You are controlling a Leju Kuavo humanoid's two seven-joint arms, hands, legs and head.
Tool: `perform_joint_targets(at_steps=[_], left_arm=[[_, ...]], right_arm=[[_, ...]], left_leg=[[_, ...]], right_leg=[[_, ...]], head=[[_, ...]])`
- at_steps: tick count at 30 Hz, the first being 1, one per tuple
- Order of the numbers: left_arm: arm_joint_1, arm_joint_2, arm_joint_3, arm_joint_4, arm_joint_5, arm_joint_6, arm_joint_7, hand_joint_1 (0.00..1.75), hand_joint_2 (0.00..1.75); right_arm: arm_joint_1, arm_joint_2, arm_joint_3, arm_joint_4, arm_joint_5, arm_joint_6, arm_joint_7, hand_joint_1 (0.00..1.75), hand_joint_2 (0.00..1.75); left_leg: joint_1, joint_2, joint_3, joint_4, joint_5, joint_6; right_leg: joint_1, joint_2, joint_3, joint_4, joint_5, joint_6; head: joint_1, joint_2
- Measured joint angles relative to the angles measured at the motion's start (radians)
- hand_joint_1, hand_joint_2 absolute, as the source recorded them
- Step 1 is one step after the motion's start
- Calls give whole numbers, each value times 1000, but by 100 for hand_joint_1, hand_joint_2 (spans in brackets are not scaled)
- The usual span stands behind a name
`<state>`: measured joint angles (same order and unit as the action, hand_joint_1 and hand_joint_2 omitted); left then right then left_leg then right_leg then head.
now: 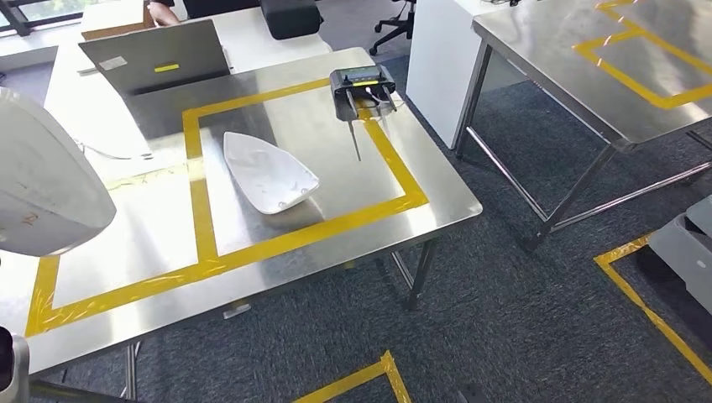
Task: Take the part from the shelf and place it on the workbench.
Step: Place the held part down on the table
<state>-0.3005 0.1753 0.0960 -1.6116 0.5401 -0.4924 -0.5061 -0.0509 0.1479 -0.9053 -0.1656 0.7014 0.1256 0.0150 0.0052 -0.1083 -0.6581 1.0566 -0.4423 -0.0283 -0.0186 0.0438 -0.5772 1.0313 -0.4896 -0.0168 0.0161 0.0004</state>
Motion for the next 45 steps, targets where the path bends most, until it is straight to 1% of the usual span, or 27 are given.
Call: perform_joint_targets(at_steps=[2, 3, 4, 5, 6, 7, 9, 11, 14, 15, 21, 26, 28, 30, 31, 32, 34, 35, 36, 37, 38, 39, 40, 41, 42, 43, 45], left_arm=[[-3, 2, -1, 3, 2, -1, -1, 175, 175], [-4, 2, -2, 7, 2, -1, 0, 175, 175], [-4, 1, -3, 10, 3, -1, 0, 175, 175], [-4, 1, -3, 14, 2, -2, 0, 175, 175], [-4, 1, -3, 18, 2, -2, 1, 175, 175], [-5, 1, -4, 21, 2, -2, 1, 175, 175], [-10, 2, -5, 25, 2, -3, 1, 175, 175], [-13, 3, -6, 29, 2, -3, 0, 175, 175], [-12, 4, -7, 33, 2, -4, -1, 175, 175], [-12, 4, -7, 34, 2, -5, -2, 175, 175], [-12, 5, -7, 34, 2, -7, -2, 175, 175], [-11, 5, -7, 34, 2, -8, -2, 175, 175], [-9, 7, -7, 32, 2, -8, -2, 175, 175], [-5, 11, -8, 29, 2, -8, -3, 175, 175], [-5, 12, -8, 27, 2, -8, -3, 175, 175], [-4, 12, -8, 27, 1, -7, -3, 175, 175], [0, 11, -8, 29, -1, -6, -3, 175, 175], [4, 10, -8, 31, -2, -6, -2, 175, 175], [7, 10, -8, 32, -2, -6, -2, 175, 175], [9, 10, -8, 32, -2, -6, -2, 175, 175], [10, 10, -8, 33, -2, -6, -1, 175, 175], [10, 10, -8, 33, -3, -5, 0, 175, 175], [10, 11, -8, 34, -4, -2, 3, 175, 175], [10, 12, -8, 37, -6, 3, 7, 175, 175], [9, 15, -7, 41, -9, 9, 10, 175, 175], [7, 19, -6, 49, -15, 17, 16, 175, 175], [-4, 33, -2, 82, -38, 37, 26, 175, 175]], right_arm=[[1, -1, -1, 0, 0, 0, -1, 0, 0], [1, -1, -1, 0, 0, 0, -1, 0, 0], [2, -1, -1, 0, 0, 0, -1, 0, 0], [1, -1, -2, 0, -1, 0, 0, 0, 0], [1, 0, -2, 0, -2, 0, 1, 0, 0], [0, 1, -3, 0, -3, 0, 1, 0, 0], [-1, 2, -3, 0, -4, 0, 3, 0, 0], [-2, 2, -3, 0, -3, -1, 4, 0, 0], [0, 2, -4, 0, -3, -9, 9, 0, 0], [0, 3, -5, 0, -3, -13, 11, 0, 0], [0, 3, -9, 0, -3, -19, 18, 0, 0], [0, 3, -9, 0, -1, -19, 19, 0, 0], [-1, 5, -9, 0, 0, -19, 19, 0, 0], [-1, 5, -10, 0, 1, -19, 19, 0, 0], [-1, 5, -10, 0, 2, -19, 19, 0, 0], [-1, 4, -10, 0, 2, -19, 20, 0, 0], [0, 3, -10, 0, 3, -19, 20, 0, 0], [1, 3, -10, 0, 4, -19, 20, 0, 0], [2, 3, -10, 0, 4, -19, 20, 0, 0], [3, 2, -10, 0, 5, -19, 20, 0, 0], [3, 2, -10, 0, 6, -19, 19, 0, 0], [4, 2, -10, 0, 7, -19, 20, 0, 0], [3, 2, -10, 0, 8, -19, 20, 0, 0], [3, 2, -10, 0, 10, -19, 20, 0, 0], [3, 3, -10, 1, 11, -19, 20, 0, 0], [3, 3, -10, 1, 12, -19, 20, 0, 0], [4, 4, -10, 1, 16, -19, 21, 0, 0]], left_leg=[[-2, 67, -43, 95, -51, -9], [1, 88, -75, 163, -82, -13], [4, 98, -101, 218, -102, -16], [7, 102, -112, 246, -106, -20], [10, 104, -103, 234, -91, -22], [13, 106, -73, 184, -63, -24], [13, 113, 5, 46, -17, -21], [11, 117, 45, -21, -8, -11], [11, 113, 47, -25, -5, -3], [10, 113, 47, -25, -5, 0], [8, 113, 47, -25, -7, 15], [6, 113, 47, -24, -7, 17], [2, 112, 46, -31, -11, 29], [6, 111, 65, -59, -5, 47], [9, 111, 78, -74, 1, 52], [12, 110, 88, -82, 6, 54], [13, 107, 91, -82, 4, 52], [14, 105, 91, -79, 1, 48], [16, 102, 92, -75, -3, 43], [20, 98, 92, -68, -9, 37], [24, 95, 92, -57, -17, 28], [27, 92, 91, -46, -25, 18], [28, 89, 89, -35, -32, 8], [28, 87, 87, -26, -39, -1], [26, 85, 86, -22, -40, -3], [24, 84, 86, -22, -40, 0], [22, 85, 92, -32, -37, 14]], right_leg=[[-1, -26, 8, -8, 1, -11], [0, -37, 10, -8, 0, -13], [1, -47, 10, -8, -2, -14], [1, -56, 11, -7, -4, -13], [0, -63, 12, -7, -5, -12], [-1, -68, 13, -5, -7, -9], [0, -75, 15, 0, -13, 0], [4, -77, 14, 4, -17, 7], [8, -75, 16, 0, -14, -4], [8, -74, 18, -4, -12, -4], [7, -74, 25, -20, -5, 15], [5, -74, 26, -22, -2, 28], [1, -78, 32, -33, 0, 40], [-3, -74, 37, -32, -6, 52], [-2, -66, 28, -7, -20, 52], [-2, -58, 5, 43, -45, 51], [-3, -48, -67, 176, -103, 51], [-4, -46, -97, 223, -115, 52], [-6, -46, -109, 234, -105, 54], [-9, -46, -100, 202, -76, 57], [-14, -46, -75, 138, -37, 61], [-16, -43, -49, 81, -10, 64], [-16, -40, -28, 36, 7, 61], [-17, -37, -18, 14, 11, 56], [-16, -35, -17, 16, 6, 49], [-17, -35, -17, 13, 8, 43], [-17, -35, -17, 13, 7, 38]], head=[[-7, 0], [-9, 0], [-9, 0], [-9, 0], [-9, 0], [-9, 0], [-10, 0], [-9, 0], [-7, 0], [-7, 0], [-7, 0], [-7, 0], [-8, 0], [-6, 0], [-4, 0], [-2, 0], [-1, 0], [-1, 0], [-1, 0], [-2, 0], [-1, 0], [-1, 0], [0, 0], [1, 0], [2, 0], [2, 0], [2, 0]])
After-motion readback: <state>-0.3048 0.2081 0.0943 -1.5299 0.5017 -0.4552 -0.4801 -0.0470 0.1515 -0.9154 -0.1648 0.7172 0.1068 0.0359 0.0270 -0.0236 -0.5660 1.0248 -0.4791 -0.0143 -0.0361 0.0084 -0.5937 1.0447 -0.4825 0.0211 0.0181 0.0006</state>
